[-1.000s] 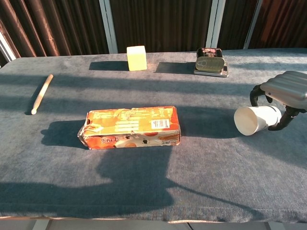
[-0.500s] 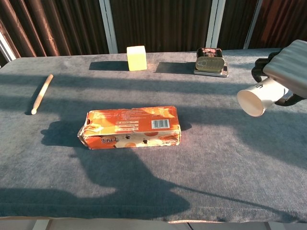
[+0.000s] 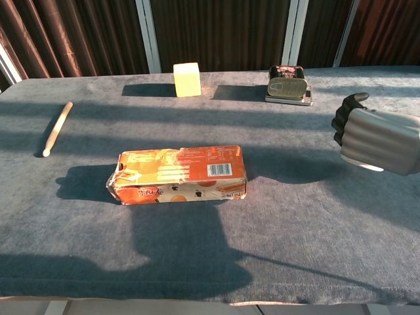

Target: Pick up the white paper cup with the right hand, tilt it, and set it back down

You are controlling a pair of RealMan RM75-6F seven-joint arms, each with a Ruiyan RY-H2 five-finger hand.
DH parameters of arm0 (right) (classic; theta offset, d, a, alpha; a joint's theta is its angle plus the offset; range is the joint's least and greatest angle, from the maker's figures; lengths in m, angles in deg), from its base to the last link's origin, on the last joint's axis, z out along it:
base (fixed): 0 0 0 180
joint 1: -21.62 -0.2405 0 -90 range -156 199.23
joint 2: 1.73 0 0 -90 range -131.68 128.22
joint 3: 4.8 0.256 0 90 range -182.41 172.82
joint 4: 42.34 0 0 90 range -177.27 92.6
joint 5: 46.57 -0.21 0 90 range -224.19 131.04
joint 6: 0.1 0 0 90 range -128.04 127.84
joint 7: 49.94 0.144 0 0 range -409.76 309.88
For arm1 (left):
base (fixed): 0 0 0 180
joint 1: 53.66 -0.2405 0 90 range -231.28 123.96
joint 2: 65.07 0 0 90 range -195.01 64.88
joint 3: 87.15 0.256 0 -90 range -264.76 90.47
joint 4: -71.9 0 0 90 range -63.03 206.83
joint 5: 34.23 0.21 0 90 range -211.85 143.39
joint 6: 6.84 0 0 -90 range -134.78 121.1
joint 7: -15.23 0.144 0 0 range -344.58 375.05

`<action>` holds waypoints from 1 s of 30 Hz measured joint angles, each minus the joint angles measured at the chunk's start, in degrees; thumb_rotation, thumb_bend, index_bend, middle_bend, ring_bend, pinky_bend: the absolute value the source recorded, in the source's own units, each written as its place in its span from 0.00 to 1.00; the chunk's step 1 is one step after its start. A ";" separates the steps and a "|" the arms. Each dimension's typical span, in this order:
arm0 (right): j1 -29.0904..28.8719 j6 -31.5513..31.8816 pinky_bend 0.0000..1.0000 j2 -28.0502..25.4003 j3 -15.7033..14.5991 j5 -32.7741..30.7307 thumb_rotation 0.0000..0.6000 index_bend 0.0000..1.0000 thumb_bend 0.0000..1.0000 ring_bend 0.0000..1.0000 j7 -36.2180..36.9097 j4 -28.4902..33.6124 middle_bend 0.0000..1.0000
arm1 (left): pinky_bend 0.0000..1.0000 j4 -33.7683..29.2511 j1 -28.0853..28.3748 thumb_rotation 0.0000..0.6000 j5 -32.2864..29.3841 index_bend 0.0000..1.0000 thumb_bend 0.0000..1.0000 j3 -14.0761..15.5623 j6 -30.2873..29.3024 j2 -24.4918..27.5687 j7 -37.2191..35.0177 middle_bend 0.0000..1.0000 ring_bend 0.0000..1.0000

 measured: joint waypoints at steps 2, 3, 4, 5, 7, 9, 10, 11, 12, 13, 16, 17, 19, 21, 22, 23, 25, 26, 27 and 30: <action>-0.51 -3.02 0.49 0.86 0.30 -1.28 1.00 0.56 0.34 0.37 -2.42 -0.11 0.48 | 0.22 0.00 0.00 1.00 -0.09 0.18 0.41 -0.03 0.02 0.09 -0.24 0.00 0.00; -0.70 -3.74 0.47 1.37 0.42 -1.81 1.00 0.54 0.34 0.36 -2.97 -0.33 0.48 | 0.22 -0.02 -0.01 1.00 -0.10 0.18 0.41 -0.03 0.02 0.14 -0.32 0.00 0.00; -0.84 -4.15 0.46 1.83 0.53 -2.17 1.00 0.53 0.34 0.35 -3.25 -0.62 0.47 | 0.22 -0.05 -0.02 1.00 -0.10 0.18 0.41 -0.02 0.01 0.19 -0.42 0.00 0.00; -1.01 -4.48 0.44 2.36 0.61 -2.42 1.00 0.53 0.34 0.33 -3.32 -1.08 0.46 | 0.22 -0.08 -0.03 1.00 -0.07 0.18 0.41 -0.01 -0.01 0.25 -0.51 0.00 0.00; -1.17 -4.80 0.41 2.93 0.67 -2.68 1.00 0.52 0.34 0.30 -3.03 -1.68 0.43 | 0.22 -0.16 -0.06 1.00 -0.02 0.18 0.41 0.03 -0.04 0.37 -0.76 0.00 0.00; -1.14 -4.75 0.38 3.24 0.71 -2.90 1.00 0.48 0.34 0.27 -2.34 -1.92 0.38 | 0.22 -0.23 -0.10 1.00 0.01 0.18 0.41 0.04 -0.12 0.50 -1.08 0.00 0.00; -1.08 -4.63 0.37 3.31 0.72 -2.97 1.00 0.46 0.34 0.25 -1.99 -1.96 0.35 | 0.22 -0.24 -0.14 1.00 0.00 0.18 0.41 0.02 -0.22 0.55 -1.19 0.00 0.00; -0.97 -4.38 0.34 3.36 0.75 -3.08 1.00 0.41 0.34 0.22 -1.50 -1.93 0.30 | 0.22 -0.24 -0.17 1.00 -0.02 0.18 0.41 0.00 -0.25 0.55 -1.18 0.00 0.00; -0.86 -4.15 0.32 3.37 0.80 -3.20 1.00 0.37 0.34 0.20 -1.11 -1.84 0.26 | 0.22 -0.24 -0.18 1.00 -0.03 0.18 0.41 0.01 -0.24 0.55 -1.14 0.00 0.00; -0.72 -3.93 0.31 3.35 0.88 -3.36 1.00 0.34 0.33 0.18 -0.70 -1.67 0.23 | 0.22 -0.26 -0.18 1.00 -0.02 0.18 0.41 0.05 -0.19 0.55 -1.08 0.00 0.00; -0.09 -3.37 0.27 3.09 1.24 -4.48 1.00 0.22 0.31 0.13 0.70 -0.53 0.13 | 0.22 -0.33 -0.15 1.00 0.09 0.18 0.41 0.12 -0.12 0.54 -0.84 0.00 0.00; 0.15 -3.31 0.26 2.88 1.41 -5.10 1.00 0.18 0.30 0.12 1.09 0.12 0.11 | 0.22 -0.35 -0.15 1.00 0.11 0.18 0.41 0.14 -0.12 0.53 -0.76 0.00 0.00; 0.51 -3.30 0.23 2.42 1.70 -6.10 1.00 0.12 0.29 0.09 1.82 1.30 0.06 | 0.22 -0.42 -0.16 1.00 0.11 0.18 0.41 0.16 -0.10 0.52 -0.67 0.00 0.00; 0.96 -3.30 0.20 1.76 2.20 -7.58 1.00 0.05 0.28 0.06 3.02 3.06 0.01 | 0.22 -0.43 -0.19 1.00 0.09 0.18 0.41 0.14 -0.16 0.53 -0.64 0.00 0.00; 1.16 -3.33 0.19 1.41 2.43 -8.27 1.00 0.04 0.28 0.05 3.68 3.98 0.01 | 0.22 -0.43 -0.21 1.00 0.08 0.18 0.41 0.13 -0.20 0.52 -0.64 0.00 0.00; 1.47 -3.35 0.18 0.89 2.78 -9.34 1.00 0.03 0.27 0.04 4.58 5.39 0.00 | 0.22 -0.42 -0.22 1.00 0.08 0.18 0.41 0.11 -0.24 0.50 -0.66 0.00 0.00; 2.10 -3.27 0.15 0.01 3.40 -11.47 1.00 0.01 0.27 0.01 5.54 7.93 0.00 | 0.22 -0.37 -0.21 1.00 0.06 0.18 0.41 0.12 -0.19 0.48 -0.60 0.00 0.00; 2.59 -3.15 0.15 -0.65 3.84 -13.19 1.00 0.00 0.27 0.00 5.83 9.91 0.00 | 0.22 -0.36 -0.20 1.00 0.01 0.18 0.41 0.11 -0.13 0.47 -0.57 0.00 0.00; 2.95 -3.07 0.15 -1.23 4.15 -14.45 1.00 0.00 0.27 0.00 5.99 11.54 0.00 | 0.22 -0.37 -0.18 1.00 -0.04 0.18 0.41 0.11 -0.05 0.47 -0.53 0.00 0.00; 4.02 -2.94 0.15 -3.94 5.03 -18.10 1.00 0.00 0.26 0.00 7.43 17.73 0.00 | 0.22 -0.34 -0.17 1.00 -0.20 0.18 0.41 0.03 -0.02 0.44 -0.46 0.00 0.00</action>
